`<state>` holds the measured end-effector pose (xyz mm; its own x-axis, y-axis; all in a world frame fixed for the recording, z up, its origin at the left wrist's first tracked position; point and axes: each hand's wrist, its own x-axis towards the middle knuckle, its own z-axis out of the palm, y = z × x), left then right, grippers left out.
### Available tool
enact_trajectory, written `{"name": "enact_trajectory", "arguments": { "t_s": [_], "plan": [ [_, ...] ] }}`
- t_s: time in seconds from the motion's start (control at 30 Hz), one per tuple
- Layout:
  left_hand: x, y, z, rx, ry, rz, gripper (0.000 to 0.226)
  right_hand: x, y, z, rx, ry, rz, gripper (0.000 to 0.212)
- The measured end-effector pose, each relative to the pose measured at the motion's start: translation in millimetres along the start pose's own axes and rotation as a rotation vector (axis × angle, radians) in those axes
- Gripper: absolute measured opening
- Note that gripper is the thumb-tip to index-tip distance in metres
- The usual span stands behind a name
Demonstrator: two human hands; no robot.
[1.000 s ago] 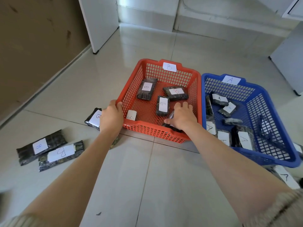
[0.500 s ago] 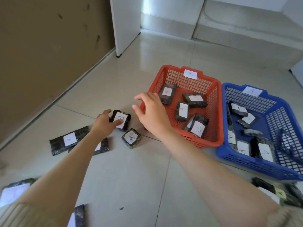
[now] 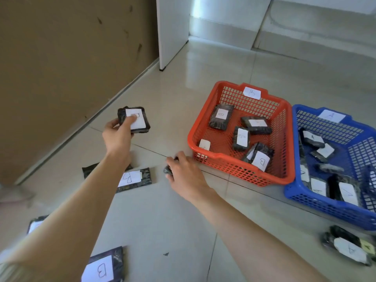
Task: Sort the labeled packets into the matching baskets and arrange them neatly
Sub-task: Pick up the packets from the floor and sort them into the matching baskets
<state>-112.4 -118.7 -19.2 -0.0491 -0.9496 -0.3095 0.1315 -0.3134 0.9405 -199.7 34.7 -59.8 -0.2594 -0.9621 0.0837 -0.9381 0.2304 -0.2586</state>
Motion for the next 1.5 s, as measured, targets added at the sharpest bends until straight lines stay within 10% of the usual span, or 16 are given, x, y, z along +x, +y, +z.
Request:
{"name": "enact_trajectory", "arguments": {
  "t_s": [0.2, 0.37, 0.57, 0.8, 1.07, 1.2, 1.5],
  "plan": [
    [-23, 46, 51, -0.229, -0.208, 0.024, 0.029, 4, 21, -71, 0.434, 0.559, 0.005, 0.029],
    [-60, 40, 107, 0.119, -0.414, 0.114, 0.031, -10, 91, -120, 0.438, 0.768, 0.246, 0.029],
    [-97, -25, 153, 0.938, -0.839, 0.272, 0.029, -63, 165, -129, 0.428, 0.741, 0.523, 0.031],
    [-95, -50, 163, 1.421, -0.889, 0.480, 0.025, -89, 181, -112, 0.487, 0.705, 0.548, 0.032],
    [-89, -47, 162, 1.616, -0.767, 0.572, 0.032, -93, 175, -111, 0.491, 0.712, 0.505, 0.033],
    [-116, -45, 174, 1.338, -0.629, 0.759, 0.029, -105, 188, -119, 0.510, 0.763, 0.511, 0.035],
    [-231, -101, 235, 1.242, -0.903, 0.805, 0.066, -164, 263, -143, 0.533, 0.541, 0.914, 0.033]
  ]
}}
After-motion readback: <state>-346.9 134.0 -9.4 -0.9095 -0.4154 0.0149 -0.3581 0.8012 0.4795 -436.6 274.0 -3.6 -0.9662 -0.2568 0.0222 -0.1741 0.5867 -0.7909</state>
